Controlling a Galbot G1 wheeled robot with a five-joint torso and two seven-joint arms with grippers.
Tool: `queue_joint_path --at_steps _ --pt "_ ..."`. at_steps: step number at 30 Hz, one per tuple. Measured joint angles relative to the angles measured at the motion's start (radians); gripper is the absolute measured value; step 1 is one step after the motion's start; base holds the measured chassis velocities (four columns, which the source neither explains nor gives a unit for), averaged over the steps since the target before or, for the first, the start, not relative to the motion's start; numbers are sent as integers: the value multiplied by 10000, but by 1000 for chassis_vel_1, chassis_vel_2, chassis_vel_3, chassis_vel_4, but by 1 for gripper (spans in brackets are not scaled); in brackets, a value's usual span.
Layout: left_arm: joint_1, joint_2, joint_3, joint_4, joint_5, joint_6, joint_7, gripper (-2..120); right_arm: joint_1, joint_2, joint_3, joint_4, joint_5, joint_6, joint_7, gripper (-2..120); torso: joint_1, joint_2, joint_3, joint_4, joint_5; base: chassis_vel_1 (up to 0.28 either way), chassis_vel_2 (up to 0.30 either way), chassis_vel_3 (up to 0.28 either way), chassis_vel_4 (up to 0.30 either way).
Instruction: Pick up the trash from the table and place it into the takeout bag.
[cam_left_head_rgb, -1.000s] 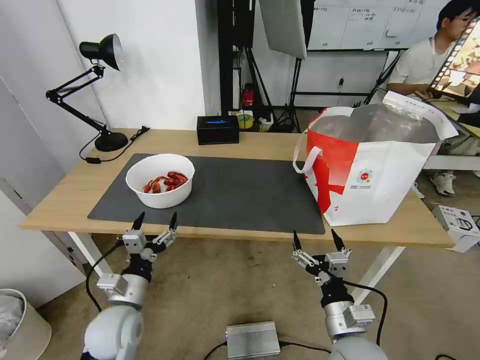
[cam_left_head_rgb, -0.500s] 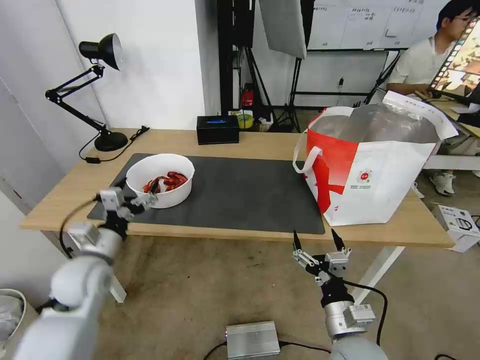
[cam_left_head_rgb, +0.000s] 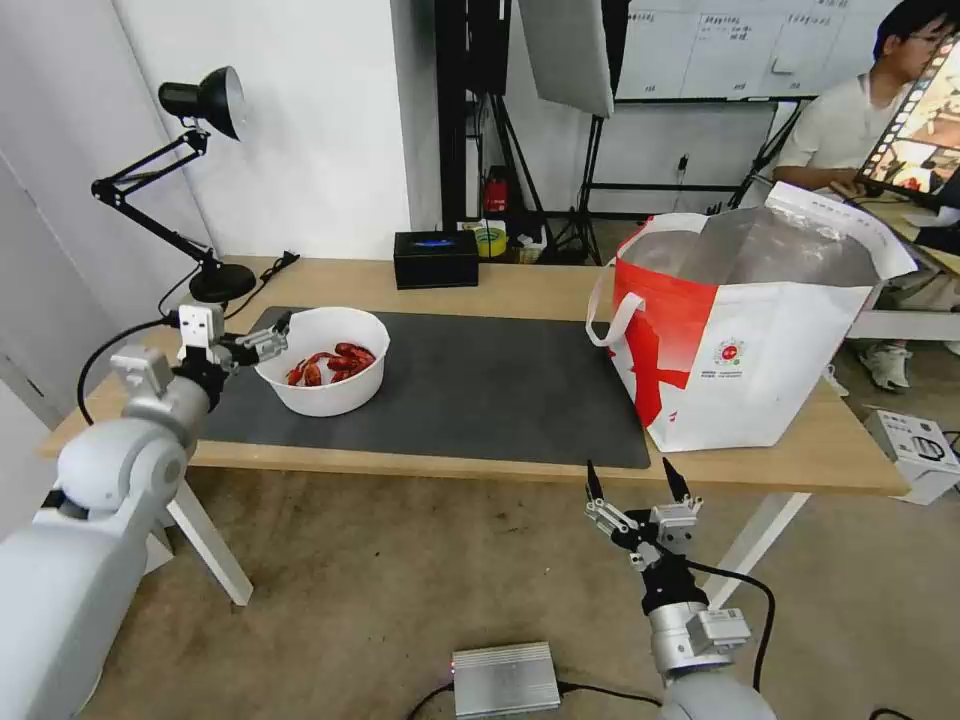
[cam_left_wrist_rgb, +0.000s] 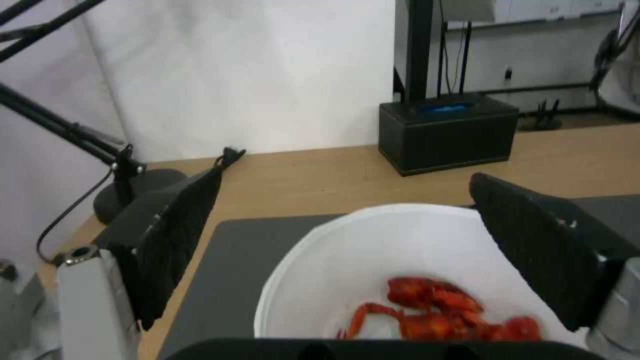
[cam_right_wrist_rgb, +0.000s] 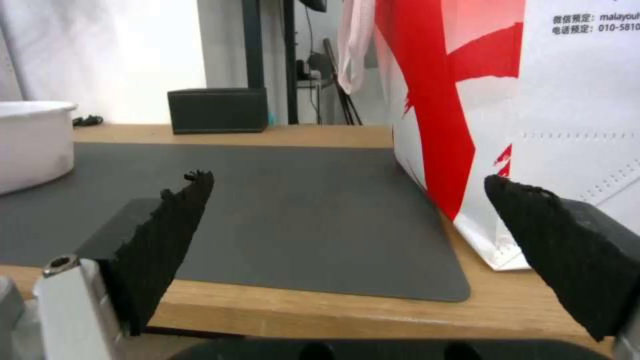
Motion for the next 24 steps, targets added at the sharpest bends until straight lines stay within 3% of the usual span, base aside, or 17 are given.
queue_joint_path --at_steps 3,5,6,8,9,11,15,24 --pt "-381 150 340 188 -15 171 -9 100 0 0 0 0 0 0 0 100 0 0 0 0 3 0 0 0 0" --pt "-1282 508 1160 557 -51 987 31 100 -1 0 0 0 0 0 0 100 0 0 0 0 2 0 0 0 0" --pt "-1282 508 1160 557 -51 987 31 100 -1 0 0 0 0 0 0 100 0 0 0 0 2 0 0 0 0" --pt "-1968 693 1721 821 -318 1988 197 100 0 0 -1 0 0 0 0 100 0 0 0 0 1 0 0 0 0" --pt "-1968 693 1721 821 -318 1988 197 100 0 0 -1 0 0 0 0 100 0 0 0 0 1 0 0 0 0" --pt "-2649 839 2253 1139 -613 2817 366 100 0 -1 -1 0 0 -1 0 100 0 0 0 0 2 0 0 0 0" --pt "-3694 960 2983 1626 -1195 3580 558 100 1 0 -1 1 0 -1 0 100 0 0 0 1 1 0 0 0 0" --pt "-5689 1075 4806 2994 -2185 3685 360 100 0 0 -1 1 1 -1 0 100 0 1 -1 -1 2 0 0 0 0"
